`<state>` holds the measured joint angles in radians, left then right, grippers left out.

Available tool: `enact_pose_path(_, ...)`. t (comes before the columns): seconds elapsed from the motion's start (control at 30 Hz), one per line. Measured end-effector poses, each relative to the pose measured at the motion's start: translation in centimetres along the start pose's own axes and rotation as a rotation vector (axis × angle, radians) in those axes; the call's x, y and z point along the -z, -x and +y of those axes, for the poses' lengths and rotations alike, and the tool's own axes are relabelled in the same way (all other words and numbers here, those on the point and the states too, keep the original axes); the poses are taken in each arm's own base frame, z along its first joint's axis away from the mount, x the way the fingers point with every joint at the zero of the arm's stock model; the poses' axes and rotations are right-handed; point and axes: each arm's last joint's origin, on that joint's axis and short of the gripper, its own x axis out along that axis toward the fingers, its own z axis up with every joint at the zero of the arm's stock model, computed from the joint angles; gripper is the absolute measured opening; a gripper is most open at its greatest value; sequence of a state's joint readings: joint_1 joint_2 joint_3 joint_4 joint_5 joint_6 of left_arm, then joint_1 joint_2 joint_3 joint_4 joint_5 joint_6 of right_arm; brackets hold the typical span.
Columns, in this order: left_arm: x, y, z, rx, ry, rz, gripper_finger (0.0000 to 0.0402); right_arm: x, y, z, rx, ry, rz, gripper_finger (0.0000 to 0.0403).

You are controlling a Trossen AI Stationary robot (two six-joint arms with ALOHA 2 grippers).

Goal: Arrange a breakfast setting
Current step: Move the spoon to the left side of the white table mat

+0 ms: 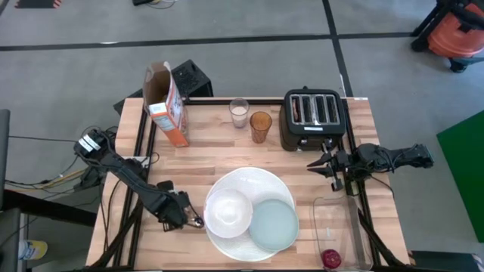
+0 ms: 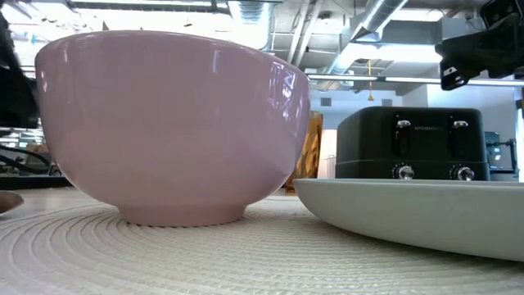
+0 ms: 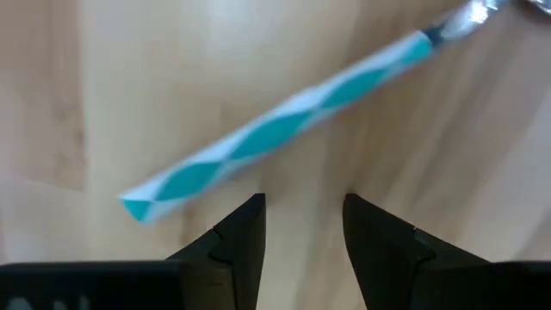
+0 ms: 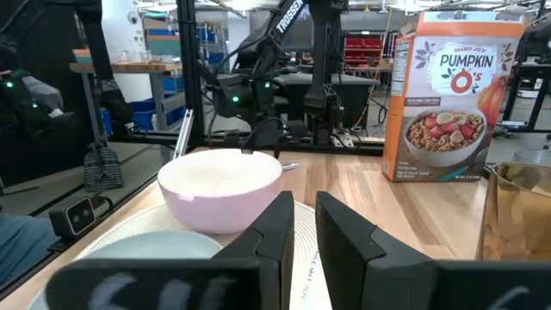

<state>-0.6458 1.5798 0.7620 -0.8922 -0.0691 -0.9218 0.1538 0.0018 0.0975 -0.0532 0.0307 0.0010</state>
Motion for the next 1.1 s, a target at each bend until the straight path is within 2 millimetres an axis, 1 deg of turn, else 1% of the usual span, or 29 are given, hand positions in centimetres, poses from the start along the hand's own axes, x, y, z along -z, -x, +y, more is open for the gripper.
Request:
enact_pose_path(0.17,-0.7,0.3,1.7,-0.082,0.009,-0.027,0.014,0.0,0.0,0.0,0.0,0.0,0.0,0.0075)
enact_pose_path(0.27,-0.8,0.1,3.1,-0.194,-0.001,-0.022,0.014,0.0,0.0,0.0,0.0,0.0,0.0,0.0075)
enact_pose_path(0.33,-1.1,-0.1,3.4,-0.191,-0.014,-0.044,0.014,0.0,0.0,0.0,0.0,0.0,0.0,0.0075)
enact_pose_path(0.5,-2.0,-0.6,4.3,-0.158,-0.04,-0.037,0.014,0.0,0.0,0.0,0.0,-0.001,0.001,0.0075)
enact_pose_path(0.6,-2.5,-0.7,4.5,-0.123,-0.035,-0.04,0.0139,0.0,0.0,0.0,0.0,-0.001,0.001,0.0075)
enact_pose_path(0.83,-3.0,-0.7,4.6,-0.138,-0.024,-0.079,0.0139,0.0,0.0,0.0,0.0,0.0,0.002,0.0075)
enact_pose_path(0.93,-3.5,-0.2,4.3,-0.146,-0.017,-0.121,0.0139,0.0,0.0,0.0,0.0,0.0,0.001,0.0075)
enact_pose_path(1.03,-4.7,0.6,3.7,-0.105,0.003,-0.219,0.0139,0.0,0.0,0.0,0.0,0.0,0.002,0.0075)
enact_pose_path(1.1,-4.8,0.7,3.5,-0.085,-0.007,-0.229,0.0139,0.0,0.0,0.0,0.0,0.0,0.003,0.0075)
